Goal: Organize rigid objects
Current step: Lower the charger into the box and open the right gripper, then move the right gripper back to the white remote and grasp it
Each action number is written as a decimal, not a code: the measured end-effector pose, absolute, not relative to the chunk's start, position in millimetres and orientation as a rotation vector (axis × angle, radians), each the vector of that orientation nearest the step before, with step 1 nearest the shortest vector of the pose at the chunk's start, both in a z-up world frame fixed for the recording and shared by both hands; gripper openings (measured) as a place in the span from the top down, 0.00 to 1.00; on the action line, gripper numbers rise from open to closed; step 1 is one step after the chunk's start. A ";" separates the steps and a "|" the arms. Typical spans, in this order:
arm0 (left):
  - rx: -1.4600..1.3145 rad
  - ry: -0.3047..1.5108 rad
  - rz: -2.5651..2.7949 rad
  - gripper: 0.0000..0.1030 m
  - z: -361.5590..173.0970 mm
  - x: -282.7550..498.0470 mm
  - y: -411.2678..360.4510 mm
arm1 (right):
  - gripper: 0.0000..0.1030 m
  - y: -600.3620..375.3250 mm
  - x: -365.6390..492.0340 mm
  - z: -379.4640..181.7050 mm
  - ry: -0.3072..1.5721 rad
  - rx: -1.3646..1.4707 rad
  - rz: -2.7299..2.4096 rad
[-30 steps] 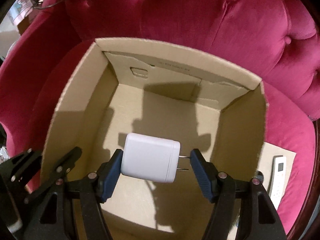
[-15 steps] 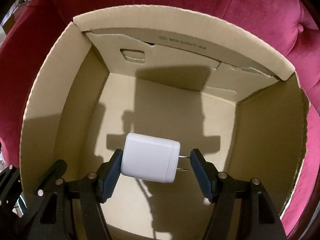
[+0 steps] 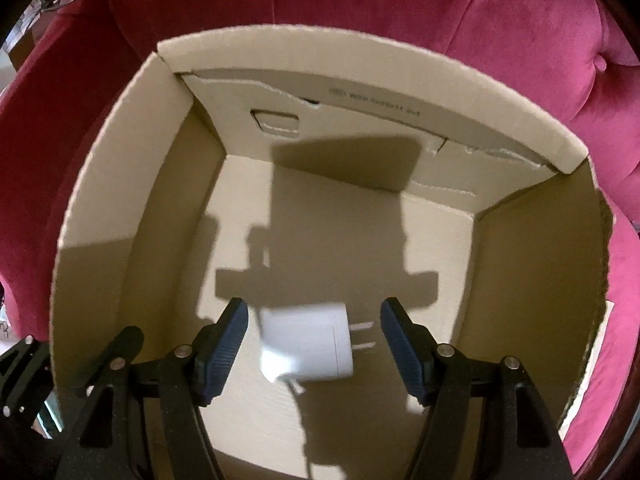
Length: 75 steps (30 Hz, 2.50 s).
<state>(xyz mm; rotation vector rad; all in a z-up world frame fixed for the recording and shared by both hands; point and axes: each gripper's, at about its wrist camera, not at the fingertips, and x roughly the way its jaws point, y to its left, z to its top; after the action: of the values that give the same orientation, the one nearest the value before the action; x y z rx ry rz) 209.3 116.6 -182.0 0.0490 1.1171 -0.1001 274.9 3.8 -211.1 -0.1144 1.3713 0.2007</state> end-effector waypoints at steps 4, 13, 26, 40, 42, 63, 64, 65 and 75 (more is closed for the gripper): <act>0.049 1.116 -0.100 0.86 -182.3 209.5 118.1 | 0.29 1.9 273.1 -201.6 1.353 -0.108 0.194; 0.050 1.115 -0.099 0.86 -181.9 208.7 117.7 | 0.27 -3.1 268.3 -176.9 1.310 -0.120 0.188; 0.062 1.112 -0.093 0.86 -181.3 207.2 116.4 | 0.08 -8.7 255.4 -142.8 1.227 -0.113 0.158; 0.077 1.109 -0.082 0.86 -182.1 207.0 112.8 | 0.00 -54.3 250.7 -114.2 1.154 -0.054 0.123; 0.080 1.108 -0.081 0.86 -181.6 206.5 112.0 | 0.00 -62.7 248.4 -110.2 1.146 -0.065 0.115; 0.084 1.107 -0.074 0.86 -180.9 205.2 108.1 | 0.00 -175.2 232.0 -108.3 1.138 -0.092 0.025; 0.084 1.107 -0.074 0.86 -180.8 205.2 108.0 | 0.00 -182.1 231.7 -110.2 1.140 -0.088 0.017; 0.085 1.107 -0.074 0.86 -181.0 205.2 108.0 | 0.00 -186.5 231.7 -111.3 1.143 -0.085 0.014; 0.088 1.107 -0.072 0.86 -181.3 205.5 107.2 | 0.00 -228.9 229.1 -138.0 1.187 -0.071 0.012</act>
<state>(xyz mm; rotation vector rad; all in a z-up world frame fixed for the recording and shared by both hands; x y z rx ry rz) 205.5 107.2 -181.3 0.0881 1.1071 -0.0722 229.1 -228.9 -138.0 -0.0709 1.1873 0.0121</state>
